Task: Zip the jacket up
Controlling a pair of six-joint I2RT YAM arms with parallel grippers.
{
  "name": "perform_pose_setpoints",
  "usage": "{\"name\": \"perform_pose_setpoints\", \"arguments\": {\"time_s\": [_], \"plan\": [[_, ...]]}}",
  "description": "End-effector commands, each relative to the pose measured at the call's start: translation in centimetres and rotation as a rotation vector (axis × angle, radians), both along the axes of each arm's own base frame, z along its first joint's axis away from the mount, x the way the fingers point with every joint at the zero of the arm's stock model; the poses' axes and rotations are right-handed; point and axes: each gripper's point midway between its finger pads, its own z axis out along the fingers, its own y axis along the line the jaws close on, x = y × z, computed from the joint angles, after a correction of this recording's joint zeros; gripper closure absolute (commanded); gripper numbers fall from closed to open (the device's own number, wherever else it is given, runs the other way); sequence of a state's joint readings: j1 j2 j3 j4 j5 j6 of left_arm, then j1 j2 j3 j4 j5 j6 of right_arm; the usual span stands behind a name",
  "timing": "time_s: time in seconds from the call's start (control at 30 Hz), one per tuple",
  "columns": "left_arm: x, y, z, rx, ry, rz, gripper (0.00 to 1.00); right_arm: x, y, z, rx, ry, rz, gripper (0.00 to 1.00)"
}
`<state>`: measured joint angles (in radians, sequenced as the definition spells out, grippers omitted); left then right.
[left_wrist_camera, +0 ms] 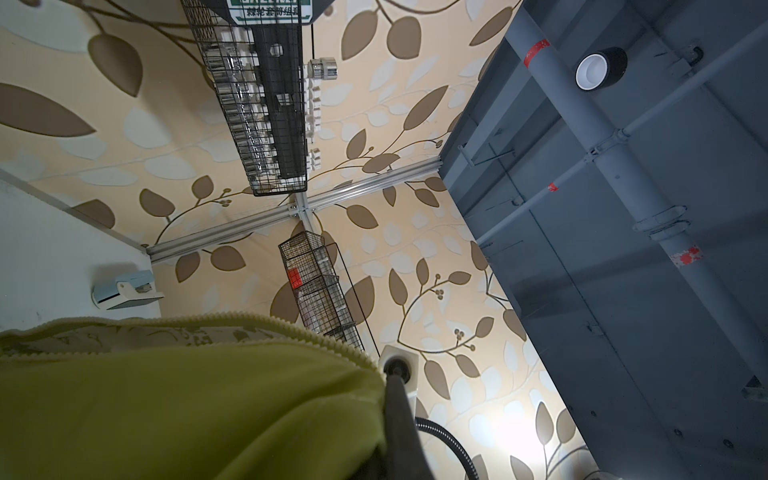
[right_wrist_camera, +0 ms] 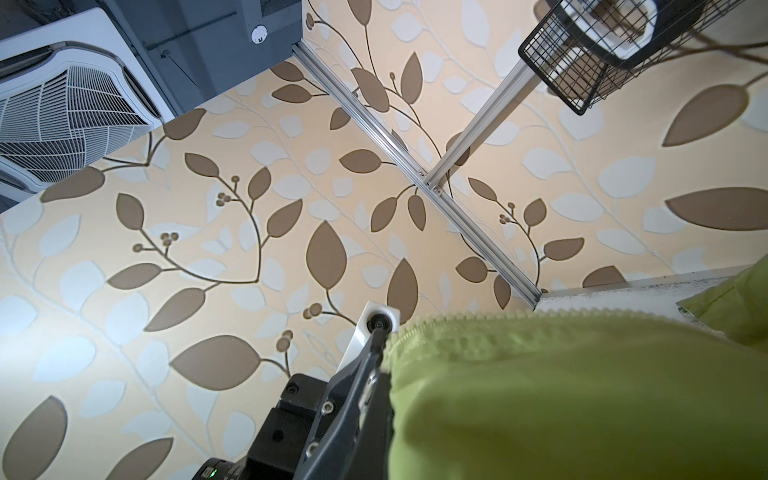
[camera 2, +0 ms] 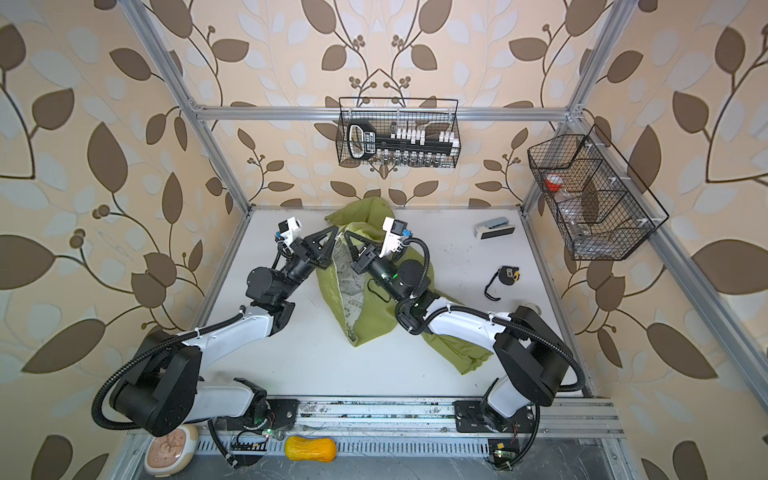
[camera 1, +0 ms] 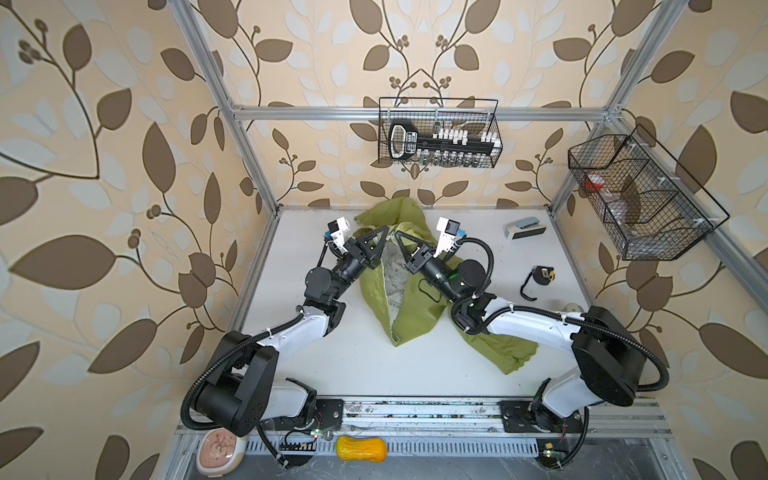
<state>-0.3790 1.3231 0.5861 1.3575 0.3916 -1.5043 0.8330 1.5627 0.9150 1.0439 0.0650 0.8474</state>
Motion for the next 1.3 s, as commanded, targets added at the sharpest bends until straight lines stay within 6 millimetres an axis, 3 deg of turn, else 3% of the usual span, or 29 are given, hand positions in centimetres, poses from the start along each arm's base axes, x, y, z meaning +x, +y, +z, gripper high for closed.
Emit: {"name": "perform_pose_setpoints", "arguments": {"time_s": [0.0, 0.43, 0.7, 1.03, 1.27], "plan": [[-1.2, 0.1, 3.5, -0.047, -0.109, -0.011, 1.00, -4.2, 2.8, 0.5, -0.037, -0.056, 0.201, 1.00], [-1.1, 0.5, 5.0, -0.081, -0.125, 0.002, 1.00, -4.5, 4.1, -2.5, -0.050, -0.003, 0.246, 1.00], [-1.8, 0.8, 5.6, -0.092, -0.138, -0.004, 1.00, -2.6, 3.6, -4.8, -0.067, 0.057, 0.196, 1.00], [-2.1, 0.8, 5.7, -0.090, -0.147, -0.006, 1.00, -1.6, 2.2, -6.0, -0.043, 0.105, 0.182, 1.00], [-2.3, 0.8, 6.0, -0.092, -0.154, -0.008, 1.00, -1.6, 2.0, -5.8, -0.042, 0.102, 0.195, 1.00]]}}
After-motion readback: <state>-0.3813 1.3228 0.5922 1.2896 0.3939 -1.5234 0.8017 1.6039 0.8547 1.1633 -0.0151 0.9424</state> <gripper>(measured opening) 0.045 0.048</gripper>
